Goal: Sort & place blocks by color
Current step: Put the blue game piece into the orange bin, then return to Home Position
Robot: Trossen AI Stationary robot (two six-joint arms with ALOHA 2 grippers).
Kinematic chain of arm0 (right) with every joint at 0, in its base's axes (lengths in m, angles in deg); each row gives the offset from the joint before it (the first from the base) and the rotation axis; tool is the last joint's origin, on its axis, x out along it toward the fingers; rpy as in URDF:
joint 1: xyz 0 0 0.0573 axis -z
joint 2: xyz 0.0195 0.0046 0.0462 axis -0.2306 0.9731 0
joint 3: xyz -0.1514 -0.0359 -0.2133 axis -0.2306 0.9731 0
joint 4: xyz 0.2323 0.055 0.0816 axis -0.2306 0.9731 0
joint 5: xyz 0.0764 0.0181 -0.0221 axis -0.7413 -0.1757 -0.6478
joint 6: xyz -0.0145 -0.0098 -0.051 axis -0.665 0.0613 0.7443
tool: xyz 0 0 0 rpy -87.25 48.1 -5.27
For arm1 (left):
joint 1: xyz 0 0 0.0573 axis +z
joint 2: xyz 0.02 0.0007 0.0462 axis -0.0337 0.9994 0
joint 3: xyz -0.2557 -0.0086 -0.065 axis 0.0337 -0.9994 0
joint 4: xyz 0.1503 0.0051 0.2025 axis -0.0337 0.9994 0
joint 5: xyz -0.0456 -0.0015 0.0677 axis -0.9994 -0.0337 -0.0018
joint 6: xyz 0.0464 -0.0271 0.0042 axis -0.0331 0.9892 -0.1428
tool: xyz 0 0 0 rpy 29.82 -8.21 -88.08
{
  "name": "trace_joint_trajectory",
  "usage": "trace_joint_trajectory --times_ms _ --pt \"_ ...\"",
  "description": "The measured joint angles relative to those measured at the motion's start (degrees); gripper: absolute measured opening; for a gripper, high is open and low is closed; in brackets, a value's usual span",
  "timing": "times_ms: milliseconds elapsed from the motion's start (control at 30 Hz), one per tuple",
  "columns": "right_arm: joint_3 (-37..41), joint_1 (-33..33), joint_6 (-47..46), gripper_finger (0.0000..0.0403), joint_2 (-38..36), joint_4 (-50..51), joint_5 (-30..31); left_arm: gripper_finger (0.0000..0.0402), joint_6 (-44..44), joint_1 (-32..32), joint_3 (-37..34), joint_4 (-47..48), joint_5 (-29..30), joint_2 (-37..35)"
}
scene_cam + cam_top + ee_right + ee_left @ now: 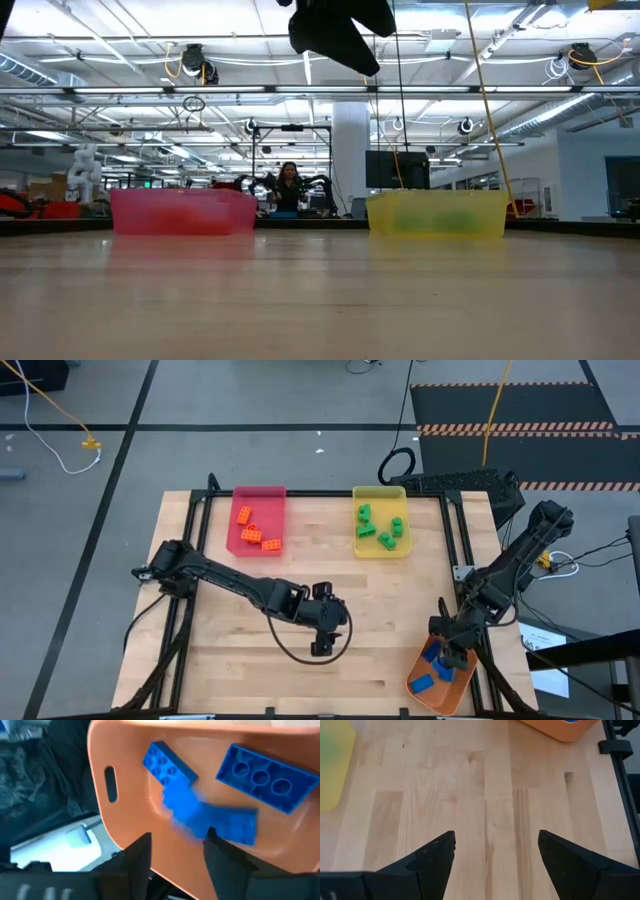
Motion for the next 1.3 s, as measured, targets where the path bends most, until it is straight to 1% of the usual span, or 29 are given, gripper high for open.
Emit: trace_joint_trajectory --times_ms 133,267,333,400,467,600,667,833,900,1000,1067,1133,1233,1300 --pt "0.0 0.0 -0.6 0.021 0.0 -0.1 0.4 0.0283 1.8 0.0 0.0 0.9 0.0 0.0" --pt "0.0 0.0 0.1 0.0231 0.0 -1.1 0.4 0.0283 2.8 0.0 0.0 3.2 0.0 0.0" --pt "0.0 0.0 1.9 0.0236 0.0 -3.1 0.6 0.0283 2.7 0.0 0.0 4.7 0.1 0.0" --pt "0.0 0.0 4.2 0.0238 0.0 -6.1 2.6 0.0283 2.0 0.1 0.0 5.2 0.1 0.0" --pt "0.0 0.2 6.5 0.0238 0.0 -9.3 4.9 0.0283 1.1 0.1 0.0 4.6 0.1 0.0" --pt "0.0 1.6 11.2 0.0239 0.0 -15.7 5.7 0.0283 -0.3 0.2 0.0 2.8 0.1 0.0" --pt "0.0 2.5 15.3 0.0239 0.0 -18.5 7.3 0.0283 -1.4 0.4 0.0 1.3 0.1 0.0" --pt "0.0 6.4 31.6 0.0239 0.0 -21.0 13.7 0.0282 -4.4 1.8 0.0 -2.8 0.2 0.0" --pt "0.0 8.4 39.6 0.024 0.0 -21.1 17.3 0.0282 -5.1 2.7 0.0 -4.2 1.8 0.0" --pt "0.0 11.6 49.7 0.024 0.0 -21.7 26.6 0.0282 -5.8 4.4 0.0 -7.3 5.1 0.0" --pt "0.0 13.6 54.0 0.024 0.0 -22.4 33.9 0.0282 -6.2 5.5 0.0 -10.0 5.8 0.0" --pt "0.0 15.2 58.0 0.024 0.0 -24.0 38.7 0.0282 -6.2 6.5 0.0 -12.2 6.4 0.0" --pt "0.0 16.9 63.6 0.0236 0.0 -25.6 40.3 0.0282 -7.2 7.1 0.0 -14.3 7.6 0.0" --pt "0.0 17.6 66.2 0.0233 0.0 -26.5 40.8 0.0282 -7.7 7.2 0.0 -15.3 9.7 0.0"
